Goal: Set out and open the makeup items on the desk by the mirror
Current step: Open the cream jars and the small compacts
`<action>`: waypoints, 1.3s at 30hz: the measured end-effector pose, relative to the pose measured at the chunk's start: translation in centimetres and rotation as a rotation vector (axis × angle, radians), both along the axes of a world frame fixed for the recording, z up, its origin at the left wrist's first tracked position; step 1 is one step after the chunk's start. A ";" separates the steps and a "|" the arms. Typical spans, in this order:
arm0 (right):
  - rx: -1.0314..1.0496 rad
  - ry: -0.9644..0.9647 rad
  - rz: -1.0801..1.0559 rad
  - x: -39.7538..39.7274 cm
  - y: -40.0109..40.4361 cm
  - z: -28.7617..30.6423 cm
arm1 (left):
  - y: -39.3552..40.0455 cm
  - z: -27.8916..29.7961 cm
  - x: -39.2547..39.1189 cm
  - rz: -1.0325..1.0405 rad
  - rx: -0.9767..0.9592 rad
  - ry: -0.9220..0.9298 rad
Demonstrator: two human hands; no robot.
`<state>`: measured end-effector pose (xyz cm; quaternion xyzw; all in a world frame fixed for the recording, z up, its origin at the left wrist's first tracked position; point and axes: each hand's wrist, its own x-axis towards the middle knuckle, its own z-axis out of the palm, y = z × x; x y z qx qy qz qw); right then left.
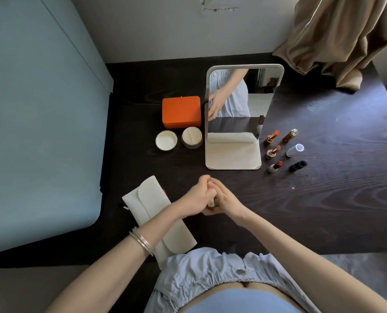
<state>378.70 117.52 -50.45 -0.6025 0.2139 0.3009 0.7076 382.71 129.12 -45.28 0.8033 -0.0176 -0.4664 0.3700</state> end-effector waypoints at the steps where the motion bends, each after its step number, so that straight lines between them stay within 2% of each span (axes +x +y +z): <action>1: -0.010 -0.035 -0.034 0.3 0.2 0.1 | -0.2 0.2 0.3 0.012 -0.011 -0.010; 5: -0.101 -0.147 -0.090 1.2 0.5 0.5 | -1.0 1.0 1.2 0.059 -0.049 -0.016; 9: -0.026 -0.138 -0.119 1.5 0.3 0.9 | -1.1 1.5 2.0 -0.033 -0.001 -0.081; 11: 0.041 -0.063 -0.182 1.7 0.2 0.8 | -0.7 1.8 2.5 -0.058 0.011 -0.068; 13: 0.230 0.104 -0.323 2.0 0.2 0.9 | -0.1 2.1 3.2 -0.050 0.019 -0.057; 15: 0.357 0.153 -0.416 2.2 0.1 0.7 | 0.7 2.3 4.0 -0.027 0.035 -0.064; 17: 0.443 0.154 -0.420 2.3 0.4 0.7 | 1.4 2.4 4.6 0.000 0.085 -0.083; 20: 0.557 0.270 -0.412 2.8 1.5 1.0 | 2.6 2.5 5.2 0.061 0.141 -0.109; 26: 0.419 0.298 -0.357 4.1 1.6 1.8 | 5.2 3.2 4.9 0.297 -0.076 -0.001; 30: 0.059 0.091 -0.216 4.3 1.9 2.0 | 6.2 2.8 4.0 0.412 -0.170 0.037; 32: -0.041 -0.010 -0.165 4.3 2.3 1.9 | 6.2 2.6 3.7 0.436 -0.189 0.023; 39: -0.046 -0.085 -0.203 4.3 2.8 1.4 | 7.5 2.3 3.4 0.503 -0.273 -0.017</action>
